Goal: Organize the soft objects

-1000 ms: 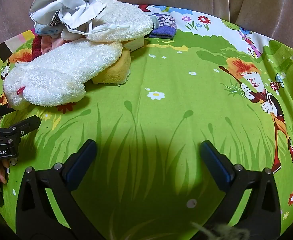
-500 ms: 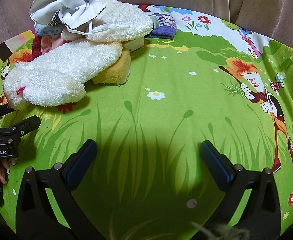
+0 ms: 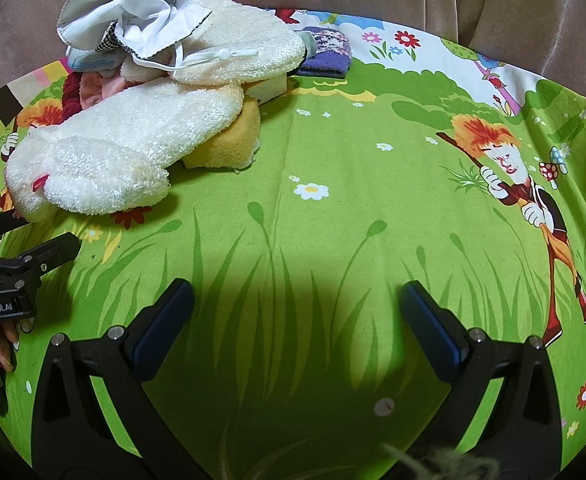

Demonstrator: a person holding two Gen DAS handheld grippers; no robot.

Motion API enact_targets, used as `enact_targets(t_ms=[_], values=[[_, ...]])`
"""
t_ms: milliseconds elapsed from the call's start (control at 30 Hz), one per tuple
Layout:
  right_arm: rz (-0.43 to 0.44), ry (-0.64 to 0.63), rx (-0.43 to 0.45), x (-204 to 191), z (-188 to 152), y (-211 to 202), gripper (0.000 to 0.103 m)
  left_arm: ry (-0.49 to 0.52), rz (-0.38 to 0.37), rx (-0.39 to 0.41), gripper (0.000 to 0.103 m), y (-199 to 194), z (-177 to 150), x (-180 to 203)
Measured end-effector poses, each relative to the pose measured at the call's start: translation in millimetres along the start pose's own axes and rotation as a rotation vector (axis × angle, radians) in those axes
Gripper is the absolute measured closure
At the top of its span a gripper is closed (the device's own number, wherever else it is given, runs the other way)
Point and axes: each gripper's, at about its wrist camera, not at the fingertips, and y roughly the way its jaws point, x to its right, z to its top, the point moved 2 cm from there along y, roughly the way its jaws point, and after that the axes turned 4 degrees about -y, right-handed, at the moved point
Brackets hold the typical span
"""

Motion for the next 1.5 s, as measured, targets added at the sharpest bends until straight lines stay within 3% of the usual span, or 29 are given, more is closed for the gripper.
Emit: enact_targets(t_ms=[167, 267, 367, 467, 600, 767, 900, 933, 1000, 1033, 1100, 1300, 1400, 1500], values=[[0.006, 0.000, -0.001, 1.5, 1.2, 0.0, 0.000, 0.002, 0.007, -0.013, 0.000, -0.7, -1.6, 1.0], [0.031, -0.015, -0.027, 1.2, 0.4, -0.6, 0.000, 0.063, -0.039, -0.051, 0.000, -10.4, -10.2, 0.0], [0.052, 0.030, -0.032, 0.7, -3.9, -6.3, 0.000, 0.070, -0.047, -0.054, 0.000, -20.4, -23.9, -23.3], [0.183, 0.131, 0.021, -5.1, -5.6, -16.8, 0.002, 0.035, -0.028, -0.037, 0.000, -28.7, -34.8, -48.0], [0.314, 0.255, 0.043, -23.8, 3.1, -16.2, 0.002, -0.086, 0.027, -0.020, 0.000, -31.9, -34.2, -77.5], [0.511, 0.441, 0.037, -55.6, 21.9, -2.2, 0.003, -0.161, 0.007, 0.014, 0.000, -35.5, -35.9, -87.6], [0.532, 0.467, 0.028, -93.4, 42.8, 6.6, 0.007, -0.131, 0.043, -0.002, 0.000, -36.7, -33.3, -82.7], [0.529, 0.483, 0.032, -101.6, 49.6, 9.7, 0.011, -0.118, 0.056, -0.009, 0.000, -36.1, -33.4, -81.0], [0.578, 0.524, 0.061, -105.6, 55.0, 12.0, 0.048, -0.109, 0.067, -0.013, 0.000, -34.4, -33.8, -78.1], [0.539, 0.504, 0.053, -106.7, 55.7, 8.5, 0.073, -0.110, 0.066, -0.013, 0.000, -33.0, -33.3, -77.0], [0.549, 0.447, 0.096, -103.4, 51.1, -8.7, 0.080, -0.112, 0.060, -0.011, 0.000, -34.4, -34.0, -77.2], [0.349, 0.152, 0.217, -65.4, -4.7, -100.5, 0.087, -0.114, 0.065, -0.010, 0.000, -34.2, -33.4, -76.9], [0.275, 0.062, 0.194, -31.5, -38.9, -125.5, 0.087, -0.114, 0.067, -0.010, 0.000, -33.8, -32.8, -76.9], [0.182, 0.075, 0.118, 5.0, -69.0, -132.0, 0.087, -0.113, 0.070, -0.011, 0.000, -33.0, -32.3, -77.4]])
